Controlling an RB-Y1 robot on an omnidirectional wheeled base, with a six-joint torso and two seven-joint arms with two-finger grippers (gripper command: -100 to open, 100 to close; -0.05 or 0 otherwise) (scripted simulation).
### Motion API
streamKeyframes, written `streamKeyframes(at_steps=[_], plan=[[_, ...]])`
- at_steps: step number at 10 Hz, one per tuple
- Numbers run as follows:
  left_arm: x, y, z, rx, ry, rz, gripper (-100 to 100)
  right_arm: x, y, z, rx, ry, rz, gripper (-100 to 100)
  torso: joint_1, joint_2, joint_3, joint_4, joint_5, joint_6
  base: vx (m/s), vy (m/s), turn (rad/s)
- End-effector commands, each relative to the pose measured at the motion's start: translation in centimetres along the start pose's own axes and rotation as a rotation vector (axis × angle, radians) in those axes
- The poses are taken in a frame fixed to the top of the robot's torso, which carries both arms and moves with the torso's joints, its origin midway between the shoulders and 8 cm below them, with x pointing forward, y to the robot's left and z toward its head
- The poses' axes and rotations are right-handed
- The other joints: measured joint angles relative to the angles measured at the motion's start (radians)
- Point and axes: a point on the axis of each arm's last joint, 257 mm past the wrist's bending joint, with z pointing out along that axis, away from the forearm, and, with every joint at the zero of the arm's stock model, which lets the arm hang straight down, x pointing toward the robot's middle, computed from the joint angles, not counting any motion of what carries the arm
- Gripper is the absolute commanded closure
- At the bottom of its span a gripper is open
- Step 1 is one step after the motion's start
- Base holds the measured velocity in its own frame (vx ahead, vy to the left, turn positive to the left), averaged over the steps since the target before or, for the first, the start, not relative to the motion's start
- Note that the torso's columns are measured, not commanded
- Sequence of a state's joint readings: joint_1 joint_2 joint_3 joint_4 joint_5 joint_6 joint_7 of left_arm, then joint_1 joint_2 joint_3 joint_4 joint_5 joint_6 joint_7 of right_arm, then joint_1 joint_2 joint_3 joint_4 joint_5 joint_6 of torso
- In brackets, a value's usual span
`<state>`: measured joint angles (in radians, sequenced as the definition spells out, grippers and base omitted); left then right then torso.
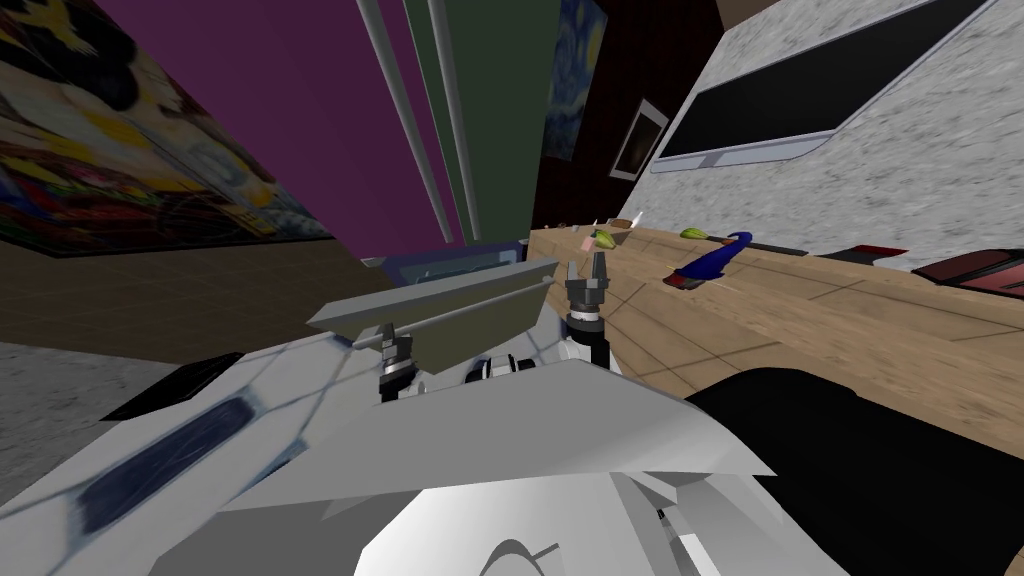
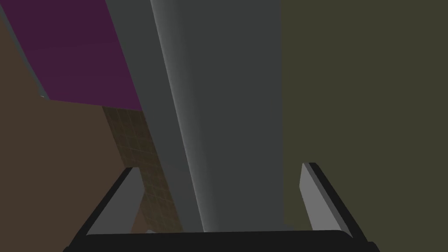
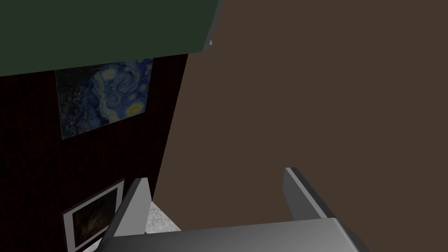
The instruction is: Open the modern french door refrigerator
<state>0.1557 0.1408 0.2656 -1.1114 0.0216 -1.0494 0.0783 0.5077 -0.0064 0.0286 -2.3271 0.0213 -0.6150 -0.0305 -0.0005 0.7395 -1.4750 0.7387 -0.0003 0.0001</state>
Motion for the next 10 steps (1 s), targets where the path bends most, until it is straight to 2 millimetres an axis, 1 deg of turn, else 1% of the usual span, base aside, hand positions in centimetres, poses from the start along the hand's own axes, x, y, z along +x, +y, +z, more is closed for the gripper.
streamKeyframes(at_steps=[1, 3, 4, 5, 10], plan=[[-0.4, -0.3, 2.5, -0.001, 0.004, -0.004, -100, 0.0, 0.0, 0.0, 0.0, 0.0, 0.0, 0, 0.0, 0.0, 0.0, 0.0, 0.0, 0.0, -0.071, -0.042, 0.023], [-0.7, -0.6, 4.4, 0.0, 0.007, -0.006, -100, 0.0, 0.0, 0.0, 0.0, 0.0, 0.0, 0, -0.002, 0.002, 0.001, 0.002, -0.003, -0.001, -0.077, -0.045, 0.019], [-0.4, -0.1, 3.4, -0.013, 0.004, -0.007, -100, 0.0, 0.0, 0.0, 0.0, 0.0, 0.0, 0, -0.004, 0.003, 0.001, 0.004, -0.005, 0.0, -0.03, -0.015, 0.005], [-0.4, 0.2, 3.4, -0.021, 0.003, -0.006, 0, 0.0, 0.0, 0.0, 0.0, 0.0, 0.0, 0, -0.004, 0.002, 0.001, 0.003, -0.004, 0.0, -0.006, -0.002, 0.002], [-0.5, 0.6, 3.0, -0.036, 0.001, -0.007, 0, 0.0, 0.0, 0.0, 0.0, 0.0, 0.0, 0, 0.0, -0.001, -0.001, 0.0, 0.0, 0.0, 0.0, 0.0, 0.0]])
